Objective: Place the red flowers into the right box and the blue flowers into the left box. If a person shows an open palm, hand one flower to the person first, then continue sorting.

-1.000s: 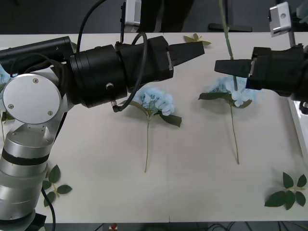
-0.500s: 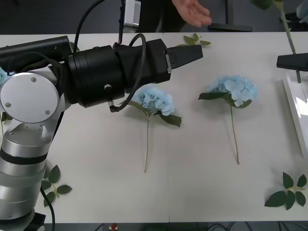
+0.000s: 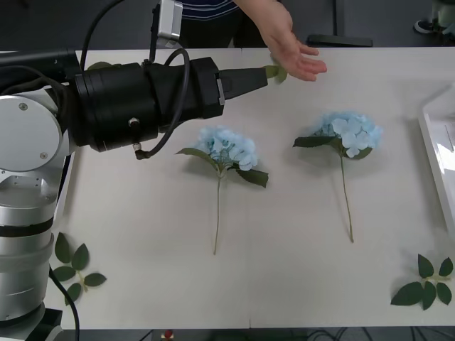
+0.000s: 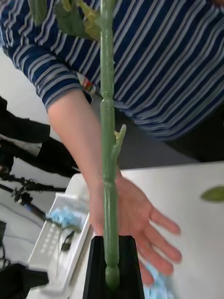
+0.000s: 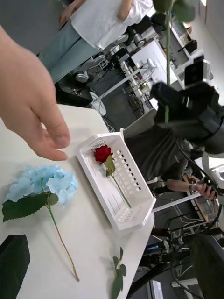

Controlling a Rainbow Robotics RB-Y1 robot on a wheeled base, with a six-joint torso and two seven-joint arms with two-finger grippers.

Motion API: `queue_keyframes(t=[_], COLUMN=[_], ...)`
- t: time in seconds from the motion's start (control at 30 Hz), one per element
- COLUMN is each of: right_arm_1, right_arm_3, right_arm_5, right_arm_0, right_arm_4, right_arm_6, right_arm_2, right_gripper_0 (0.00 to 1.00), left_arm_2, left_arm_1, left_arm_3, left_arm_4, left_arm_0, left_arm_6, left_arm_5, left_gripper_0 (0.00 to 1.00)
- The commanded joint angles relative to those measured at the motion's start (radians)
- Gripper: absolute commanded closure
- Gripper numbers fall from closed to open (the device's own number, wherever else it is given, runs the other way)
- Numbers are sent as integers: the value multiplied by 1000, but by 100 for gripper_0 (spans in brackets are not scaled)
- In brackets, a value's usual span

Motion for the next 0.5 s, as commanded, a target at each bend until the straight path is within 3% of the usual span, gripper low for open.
queue_keyframes(t=[0.03,0.33,0.5], right_arm_1=[-31,9,69], right_arm_3=[-15,32,90], right_arm_5=[-144,-492,-563], right_arm_0=[-115,-236,-296], right_arm_4=[108,382,503], right_arm_6=[43,26,24], right_arm_2=[107,342,386], right_gripper_0=[100,100,100], left_arm_2=[-6,-6,-6], left_arm_1=[19,19,19], left_arm_3=[-46,-46,-44], left_arm_4=[7,13,18], left_arm_0=[-45,-47,-47], left_arm_6=[-44,-47,-50], left_arm_5=[-2,-2,-5], left_gripper_0=[0,0,0])
